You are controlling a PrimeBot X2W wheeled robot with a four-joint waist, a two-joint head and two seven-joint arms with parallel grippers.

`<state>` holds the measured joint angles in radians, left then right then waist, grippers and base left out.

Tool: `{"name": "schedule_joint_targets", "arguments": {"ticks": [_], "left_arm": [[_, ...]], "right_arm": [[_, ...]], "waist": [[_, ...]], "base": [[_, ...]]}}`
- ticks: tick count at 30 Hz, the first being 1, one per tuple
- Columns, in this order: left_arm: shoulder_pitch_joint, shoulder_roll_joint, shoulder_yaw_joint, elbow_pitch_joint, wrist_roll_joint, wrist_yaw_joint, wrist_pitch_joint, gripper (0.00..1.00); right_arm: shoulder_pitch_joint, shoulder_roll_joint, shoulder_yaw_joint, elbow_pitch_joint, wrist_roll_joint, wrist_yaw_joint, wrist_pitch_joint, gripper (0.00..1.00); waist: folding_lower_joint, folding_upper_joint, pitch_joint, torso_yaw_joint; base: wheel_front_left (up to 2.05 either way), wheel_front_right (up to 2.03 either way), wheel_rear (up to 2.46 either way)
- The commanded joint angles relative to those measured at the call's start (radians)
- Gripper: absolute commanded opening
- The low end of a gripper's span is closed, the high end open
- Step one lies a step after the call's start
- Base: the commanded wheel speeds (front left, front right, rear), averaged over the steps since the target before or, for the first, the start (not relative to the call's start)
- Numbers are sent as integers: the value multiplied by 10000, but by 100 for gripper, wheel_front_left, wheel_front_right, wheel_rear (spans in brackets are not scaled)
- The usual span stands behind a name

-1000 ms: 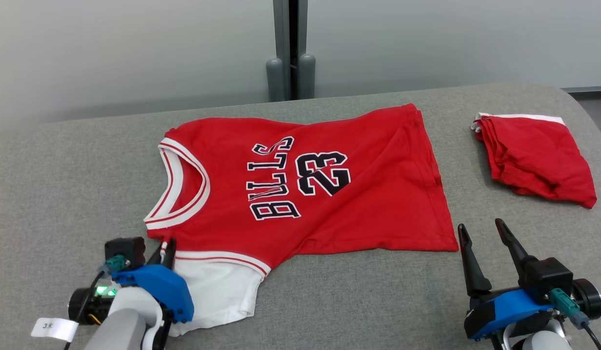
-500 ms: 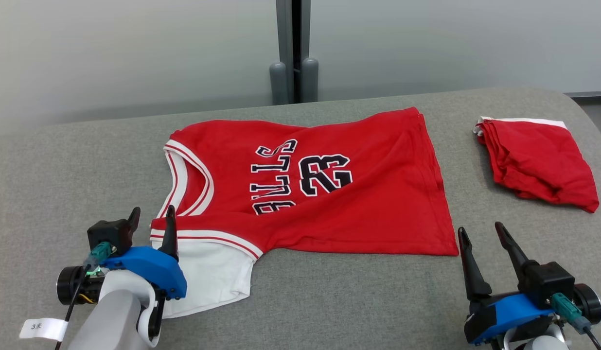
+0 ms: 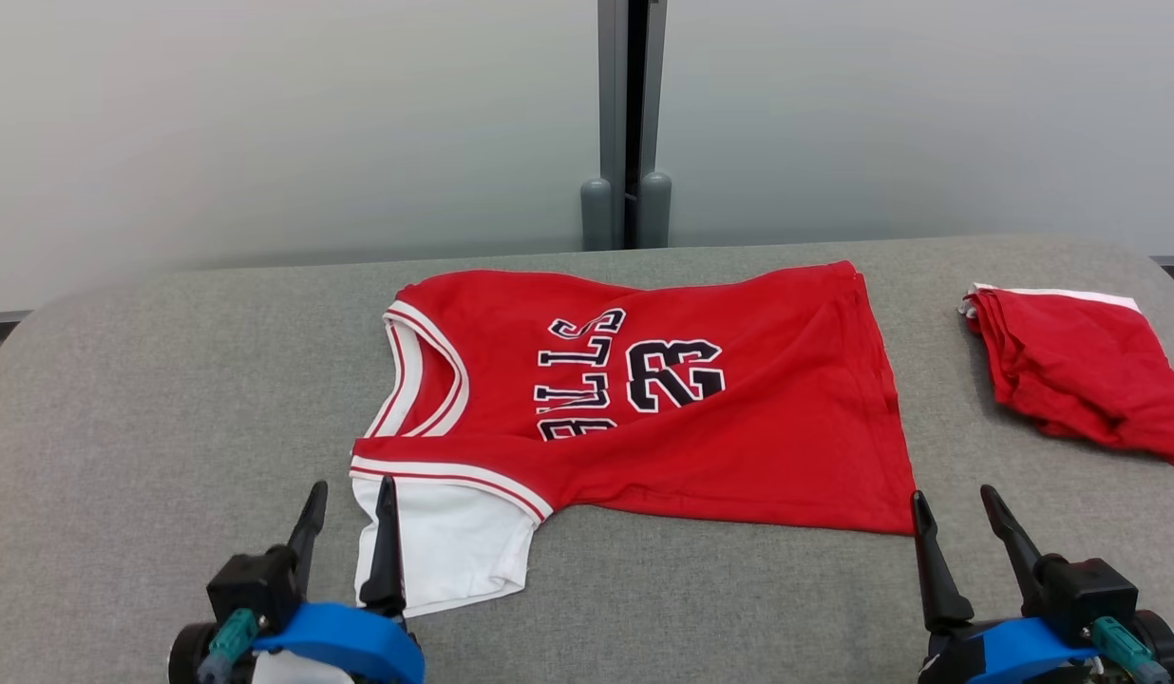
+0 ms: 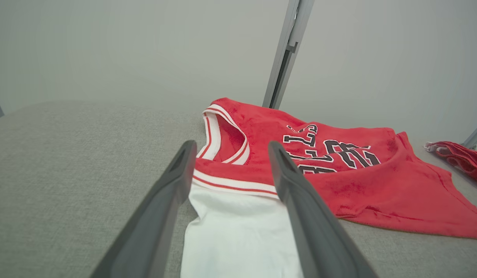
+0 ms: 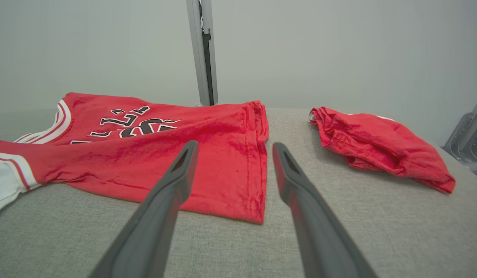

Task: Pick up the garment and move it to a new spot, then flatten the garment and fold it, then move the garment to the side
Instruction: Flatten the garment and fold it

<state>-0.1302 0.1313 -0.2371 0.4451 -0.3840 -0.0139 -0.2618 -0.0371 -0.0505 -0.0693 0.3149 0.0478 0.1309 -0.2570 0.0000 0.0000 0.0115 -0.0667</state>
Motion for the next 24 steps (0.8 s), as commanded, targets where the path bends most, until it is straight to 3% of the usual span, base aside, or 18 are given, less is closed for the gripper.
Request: {"name": "schedule_joint_targets", "arguments": {"ticks": [1,8,24], "left_arm": [[149,-48,62,-97,47,30,-42,100],[1061,-302,178,-659,298,-37,-43,100],[1068,-372,194,-428,492,-133,-44,100]], "right_arm": [[111,-1,24,33,116,-3,-47,100],[148,-3,141,317,301,-3,-85,100],[87,-3,172,549,370,-3,-95,100]], "waist": [[0,0,-47,1],[0,0,-197,62],[0,0,-243,10]], "base": [[0,0,0],[0,0,0],[0,0,0]]}}
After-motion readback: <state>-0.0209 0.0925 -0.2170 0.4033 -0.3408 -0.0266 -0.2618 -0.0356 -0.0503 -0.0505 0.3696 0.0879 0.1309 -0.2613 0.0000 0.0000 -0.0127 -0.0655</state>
